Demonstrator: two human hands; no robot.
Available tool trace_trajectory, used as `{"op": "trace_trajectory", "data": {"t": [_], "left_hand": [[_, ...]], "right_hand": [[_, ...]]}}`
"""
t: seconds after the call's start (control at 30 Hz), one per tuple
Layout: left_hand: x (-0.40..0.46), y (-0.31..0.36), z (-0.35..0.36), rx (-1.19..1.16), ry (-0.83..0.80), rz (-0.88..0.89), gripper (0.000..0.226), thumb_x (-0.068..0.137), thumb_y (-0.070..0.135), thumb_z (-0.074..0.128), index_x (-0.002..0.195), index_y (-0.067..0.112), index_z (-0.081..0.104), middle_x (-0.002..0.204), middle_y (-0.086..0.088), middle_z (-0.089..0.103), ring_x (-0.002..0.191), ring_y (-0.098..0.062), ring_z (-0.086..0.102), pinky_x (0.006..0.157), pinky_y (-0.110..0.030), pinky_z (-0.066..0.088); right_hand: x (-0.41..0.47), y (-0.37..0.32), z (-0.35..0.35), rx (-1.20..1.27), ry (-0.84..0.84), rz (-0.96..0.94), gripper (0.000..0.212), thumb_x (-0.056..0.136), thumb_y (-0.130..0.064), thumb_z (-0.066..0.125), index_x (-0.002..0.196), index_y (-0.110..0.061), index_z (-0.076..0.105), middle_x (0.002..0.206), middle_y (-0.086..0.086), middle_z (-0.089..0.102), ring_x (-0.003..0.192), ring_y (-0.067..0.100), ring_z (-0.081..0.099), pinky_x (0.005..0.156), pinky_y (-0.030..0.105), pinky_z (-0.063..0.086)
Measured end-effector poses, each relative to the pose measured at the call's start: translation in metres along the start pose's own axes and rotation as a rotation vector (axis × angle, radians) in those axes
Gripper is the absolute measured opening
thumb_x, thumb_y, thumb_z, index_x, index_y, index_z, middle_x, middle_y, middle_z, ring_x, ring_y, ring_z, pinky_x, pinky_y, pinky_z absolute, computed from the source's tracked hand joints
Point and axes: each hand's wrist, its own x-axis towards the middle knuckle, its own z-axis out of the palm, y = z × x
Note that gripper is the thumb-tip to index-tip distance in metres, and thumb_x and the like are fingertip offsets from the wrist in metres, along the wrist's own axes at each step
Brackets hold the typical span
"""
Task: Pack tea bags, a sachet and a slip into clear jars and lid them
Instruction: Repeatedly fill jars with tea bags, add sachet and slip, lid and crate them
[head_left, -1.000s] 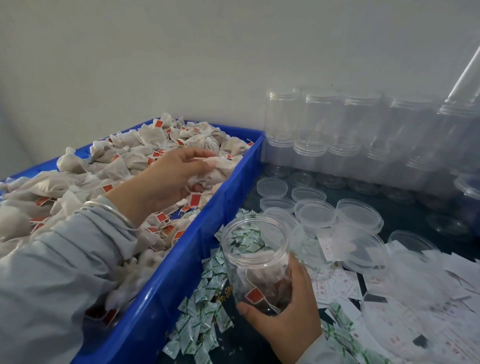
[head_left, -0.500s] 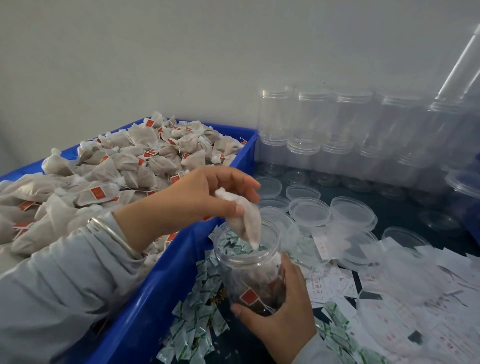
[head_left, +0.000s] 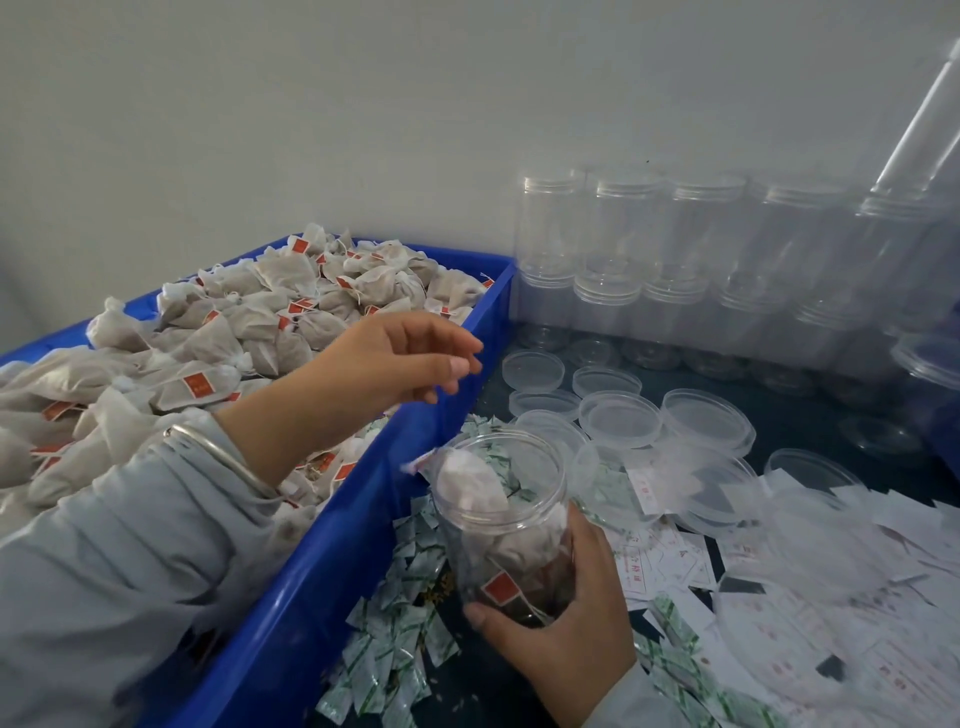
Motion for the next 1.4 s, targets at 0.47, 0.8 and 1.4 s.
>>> {"op": "trace_trajectory", "data": {"t": [0.47,0.8,1.4], "left_hand": [[0.03,-0.07,-0.069,0.942,0.231,-0.317,0.029,0.092,0.004,0.048,0.111,0.019,0.064,0.109,-0.002,0.062,0.071,-0.013,0.06,0.059,-0.026,0.047],[0.025,-0.102,-0.071,1.555,-0.098,-0.57,0.047,0.093,0.022,0.05,0.139,0.016,0.041,0.147,-0.011,0.027,0.127,-0.037,0.039,0.104,-0.046,0.036],[0.033,-0.098,-0.075,1.427,0.092,-0.521,0.024,0.094,0.025,0.054,0.083,0.005,0.063,0.094,-0.014,0.066,0.081,-0.024,0.059,0.07,-0.029,0.046]], "right_hand": [[-0.003,-0.002,0.002,0.214,0.041,-0.033,0.091,0.041,-0.045,0.092,0.119,-0.054,0.046,0.116,-0.016,0.061,0.107,0.007,0.062,0.081,0.021,0.054],[-0.004,-0.002,0.0,0.127,-0.015,0.051,0.092,0.041,-0.053,0.079,0.125,-0.035,0.046,0.114,-0.02,0.06,0.105,-0.012,0.055,0.08,0.003,0.043],[-0.001,0.003,-0.004,0.036,-0.069,0.086,0.117,0.038,-0.063,0.076,0.141,-0.026,0.034,0.13,-0.014,0.051,0.12,0.001,0.048,0.098,0.017,0.04]]}}
